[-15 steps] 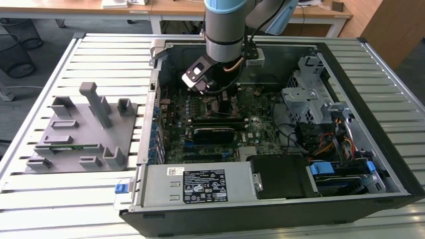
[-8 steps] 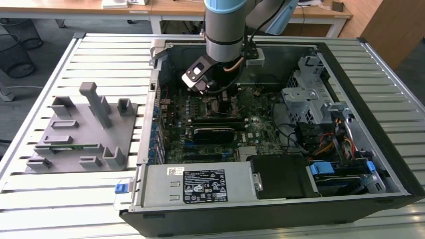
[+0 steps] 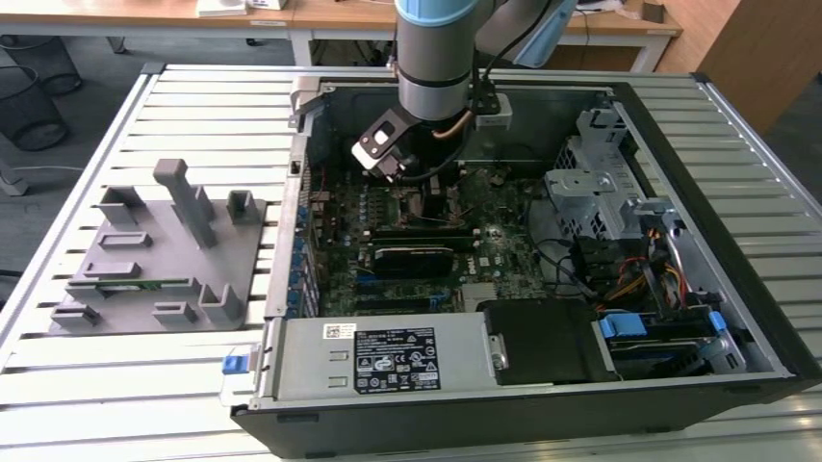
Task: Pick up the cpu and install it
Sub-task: 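Place the cpu into insertion slot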
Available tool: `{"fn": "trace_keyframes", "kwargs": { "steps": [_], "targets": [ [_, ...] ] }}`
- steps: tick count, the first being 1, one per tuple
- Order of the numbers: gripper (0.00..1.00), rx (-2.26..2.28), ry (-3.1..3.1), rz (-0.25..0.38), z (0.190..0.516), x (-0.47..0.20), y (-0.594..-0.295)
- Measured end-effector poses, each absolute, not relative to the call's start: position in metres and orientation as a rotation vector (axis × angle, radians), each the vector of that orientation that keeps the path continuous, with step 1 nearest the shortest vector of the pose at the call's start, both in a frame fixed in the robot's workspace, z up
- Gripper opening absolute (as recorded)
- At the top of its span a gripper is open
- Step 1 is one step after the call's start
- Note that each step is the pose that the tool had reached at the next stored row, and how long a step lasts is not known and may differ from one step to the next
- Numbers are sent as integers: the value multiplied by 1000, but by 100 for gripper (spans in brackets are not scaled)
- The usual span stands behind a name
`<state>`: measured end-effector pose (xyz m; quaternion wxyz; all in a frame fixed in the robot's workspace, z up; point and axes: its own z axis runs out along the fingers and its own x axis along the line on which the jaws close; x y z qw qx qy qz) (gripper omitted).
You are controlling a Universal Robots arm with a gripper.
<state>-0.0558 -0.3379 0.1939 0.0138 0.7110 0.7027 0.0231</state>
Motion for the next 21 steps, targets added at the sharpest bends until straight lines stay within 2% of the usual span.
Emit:
{"fn": "trace_keyframes", "kwargs": {
  "steps": [1, 2, 11, 12, 13, 14, 16, 17, 19, 20, 21],
  "targets": [
    [54, 2214, 2188, 72, 194, -56, -338],
    [60, 2214, 2188, 72, 194, -56, -338],
    [60, 2214, 2188, 72, 203, -56, -338],
    [58, 2214, 2188, 72, 204, -56, -338],
    [52, 2214, 2188, 71, 205, -56, -338],
    [52, 2214, 2188, 71, 205, -56, -338],
    [40, 2214, 2188, 71, 207, -56, -338],
    [40, 2214, 2188, 71, 207, -56, -338],
    [29, 2214, 2188, 71, 208, -56, -338],
    [29, 2214, 2188, 71, 209, -56, -338],
    [23, 2214, 2188, 71, 209, -56, -338]
  ]
}}
